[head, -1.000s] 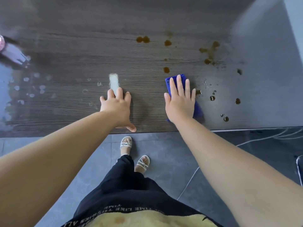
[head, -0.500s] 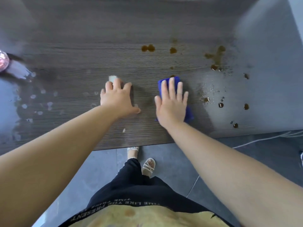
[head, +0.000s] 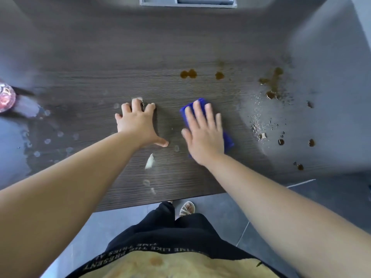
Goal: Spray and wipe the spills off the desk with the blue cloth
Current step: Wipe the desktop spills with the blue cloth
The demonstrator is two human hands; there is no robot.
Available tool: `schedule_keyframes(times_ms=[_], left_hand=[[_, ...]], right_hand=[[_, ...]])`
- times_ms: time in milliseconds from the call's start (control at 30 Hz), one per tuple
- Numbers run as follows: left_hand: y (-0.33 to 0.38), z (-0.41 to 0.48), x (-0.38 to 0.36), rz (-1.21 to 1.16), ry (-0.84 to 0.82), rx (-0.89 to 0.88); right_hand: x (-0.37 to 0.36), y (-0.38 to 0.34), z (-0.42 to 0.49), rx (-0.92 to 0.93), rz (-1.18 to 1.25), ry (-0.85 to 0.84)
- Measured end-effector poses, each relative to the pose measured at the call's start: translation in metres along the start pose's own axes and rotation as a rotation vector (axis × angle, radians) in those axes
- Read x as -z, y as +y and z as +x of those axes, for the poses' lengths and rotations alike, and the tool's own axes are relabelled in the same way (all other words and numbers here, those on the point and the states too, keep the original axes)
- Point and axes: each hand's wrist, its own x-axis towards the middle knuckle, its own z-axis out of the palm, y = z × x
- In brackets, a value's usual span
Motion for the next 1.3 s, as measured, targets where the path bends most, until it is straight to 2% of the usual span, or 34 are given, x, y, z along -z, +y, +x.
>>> schedule_keyframes(times_ms=[67, 133, 200, 300, 367, 400, 467, 533, 567, 633, 733, 767, 800, 833, 933, 967, 1000, 1033, 1133, 1200, 1233, 1300], left_hand=[[0.000, 0.001, 0.000, 0.011, -0.009, -0.004], [0.000, 0.002, 0.001, 0.010, -0.018, -0.010], [0.001, 0.001, 0.003, 0.009, -0.032, -0.011], [0.002, 0.003, 0.004, 0.022, -0.048, -0.014], [0.002, 0.004, 0.004, 0.032, -0.057, -0.013], [0.002, 0.004, 0.003, 0.035, -0.057, -0.012], [0.002, 0.005, 0.003, 0.039, -0.057, -0.014], [0.002, 0.004, 0.002, 0.039, -0.060, -0.020], [0.002, 0.004, 0.002, 0.042, -0.061, -0.022], [0.002, 0.004, 0.004, 0.044, -0.064, -0.023], [0.002, 0.004, 0.005, 0.044, -0.068, -0.018], [0.003, 0.004, 0.005, 0.042, -0.067, -0.016], [0.003, 0.003, 0.005, 0.037, -0.066, -0.014], [0.003, 0.003, 0.004, 0.032, -0.063, -0.013], [0.003, 0.002, 0.005, 0.029, -0.072, -0.009], [0.002, 0.002, 0.005, 0.028, -0.076, -0.006], [0.002, 0.003, 0.006, 0.024, -0.078, -0.002], [0.002, 0.003, 0.008, 0.019, -0.078, 0.000], [0.007, 0.011, 0.018, 0.067, -0.021, -0.032], [0.014, 0.021, 0.025, 0.091, 0.018, -0.050], [0.017, 0.026, 0.029, 0.088, 0.021, -0.045], [0.020, 0.035, 0.033, 0.082, 0.002, -0.022]], right_hand=[[-0.002, 0.014, -0.012, 0.335, -0.077, -0.045], [0.002, 0.042, -0.005, 0.484, -0.147, -0.070], [0.007, 0.059, 0.006, 0.351, -0.148, -0.073], [0.010, 0.036, 0.029, -0.154, -0.012, -0.058], [0.012, 0.002, 0.036, -0.306, 0.026, -0.037], [0.010, -0.010, 0.034, -0.261, 0.019, -0.043], [0.007, -0.014, 0.021, 0.030, -0.033, -0.099], [0.010, 0.012, 0.013, 0.344, -0.098, -0.113], [0.012, 0.029, 0.016, 0.403, -0.130, -0.100], [0.016, 0.059, 0.031, 0.257, -0.141, -0.072], [0.019, 0.049, 0.054, -0.252, 0.005, -0.076], [0.019, 0.032, 0.056, -0.333, 0.012, -0.052], [0.015, 0.016, 0.053, -0.329, 0.011, -0.044], [0.011, 0.003, 0.045, -0.227, 0.008, -0.048], [0.007, 0.012, 0.020, 0.319, -0.089, -0.128], [0.011, 0.029, 0.023, 0.427, -0.117, -0.126], [0.015, 0.045, 0.031, 0.439, -0.132, -0.118], [0.019, 0.058, 0.040, 0.367, -0.145, -0.110], [0.022, 0.056, 0.066, -0.122, -0.004, -0.102], [0.020, 0.028, 0.067, -0.265, 0.047, -0.049], [0.016, 0.017, 0.060, -0.215, 0.042, -0.050], [0.012, 0.017, 0.040, 0.104, -0.031, -0.098]])
